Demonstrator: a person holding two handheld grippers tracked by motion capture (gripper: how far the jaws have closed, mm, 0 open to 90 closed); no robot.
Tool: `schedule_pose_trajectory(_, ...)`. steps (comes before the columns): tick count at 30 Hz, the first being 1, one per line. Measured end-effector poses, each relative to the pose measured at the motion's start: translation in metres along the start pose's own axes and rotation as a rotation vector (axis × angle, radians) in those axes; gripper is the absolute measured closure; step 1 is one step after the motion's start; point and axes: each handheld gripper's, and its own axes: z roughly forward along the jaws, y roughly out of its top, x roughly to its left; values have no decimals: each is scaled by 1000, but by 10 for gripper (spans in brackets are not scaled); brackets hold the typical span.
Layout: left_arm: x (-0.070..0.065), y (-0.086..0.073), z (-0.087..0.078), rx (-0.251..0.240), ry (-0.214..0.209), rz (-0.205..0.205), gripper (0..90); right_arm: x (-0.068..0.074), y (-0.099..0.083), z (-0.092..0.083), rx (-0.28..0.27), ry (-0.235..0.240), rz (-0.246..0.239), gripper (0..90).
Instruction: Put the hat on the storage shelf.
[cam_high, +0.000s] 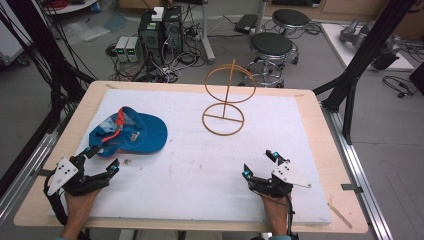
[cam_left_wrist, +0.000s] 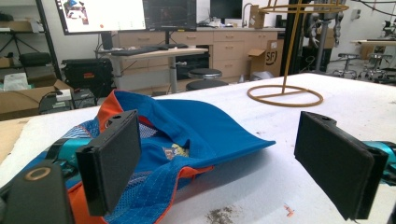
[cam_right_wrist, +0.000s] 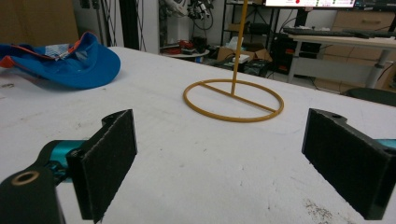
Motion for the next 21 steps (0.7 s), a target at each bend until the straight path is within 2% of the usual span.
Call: schedule_pose_trajectory(21,-2,1,2,19,20,17,153,-1,0,0,1,-5,13,93)
